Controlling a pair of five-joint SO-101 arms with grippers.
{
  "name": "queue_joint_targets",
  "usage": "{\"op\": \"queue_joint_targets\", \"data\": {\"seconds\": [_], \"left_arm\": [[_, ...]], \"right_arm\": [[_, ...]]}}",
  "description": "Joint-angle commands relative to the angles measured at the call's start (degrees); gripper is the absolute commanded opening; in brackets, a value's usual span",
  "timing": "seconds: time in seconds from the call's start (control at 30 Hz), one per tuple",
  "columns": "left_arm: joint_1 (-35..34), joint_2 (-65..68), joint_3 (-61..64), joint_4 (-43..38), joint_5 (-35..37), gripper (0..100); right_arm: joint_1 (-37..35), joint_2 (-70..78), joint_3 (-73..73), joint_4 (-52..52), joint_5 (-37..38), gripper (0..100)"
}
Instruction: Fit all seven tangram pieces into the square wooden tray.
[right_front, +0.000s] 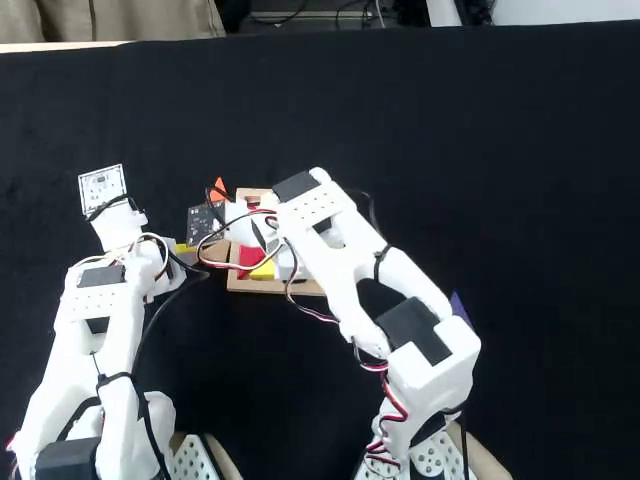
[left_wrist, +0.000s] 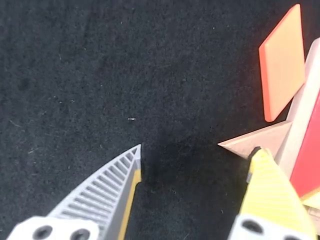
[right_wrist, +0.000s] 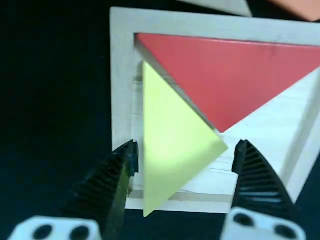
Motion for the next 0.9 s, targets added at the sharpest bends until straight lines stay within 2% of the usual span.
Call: {"op": "queue_joint_targets", "data": {"seconds": [0.0, 0.2, 0.27, 0.33, 0.37, 0.43, 0.47, 0.6, 0.87], "left_arm": [[-0.57, -1.49, -0.40, -0.70, 0.09, 34], [-0.66, -1.49, -0.40, -0.70, 0.00, 34], [-0.66, -1.49, -0.40, -0.70, 0.00, 34], [-0.66, -1.49, -0.40, -0.70, 0.00, 34], [-0.66, -1.49, -0.40, -0.70, 0.00, 34], [-0.66, -1.49, -0.40, -0.70, 0.09, 34], [-0.66, -1.49, -0.40, -0.70, 0.09, 34], [-0.66, -1.49, -0.40, -0.70, 0.09, 34], [-0.66, -1.49, -0.40, -0.70, 0.18, 34]], "right_arm": [[-0.62, -0.66, -3.21, 0.53, -1.67, 29.4], [4.22, -2.33, -8.92, 0.44, -1.93, 26.4], [6.95, -2.59, -11.74, 0.18, -3.16, 17.0], [8.88, -1.80, -14.11, -0.62, -5.01, 1.8], [9.58, -1.01, -14.46, -1.76, -6.33, 1.0], [11.34, 0.84, -14.29, -3.52, -7.82, 7.2], [11.87, 1.98, -14.29, -3.87, -7.65, 7.3], [12.92, 6.90, -14.29, -3.87, -7.65, 0.8], [9.05, 10.51, -14.20, -1.93, -7.65, 1.1]]}}
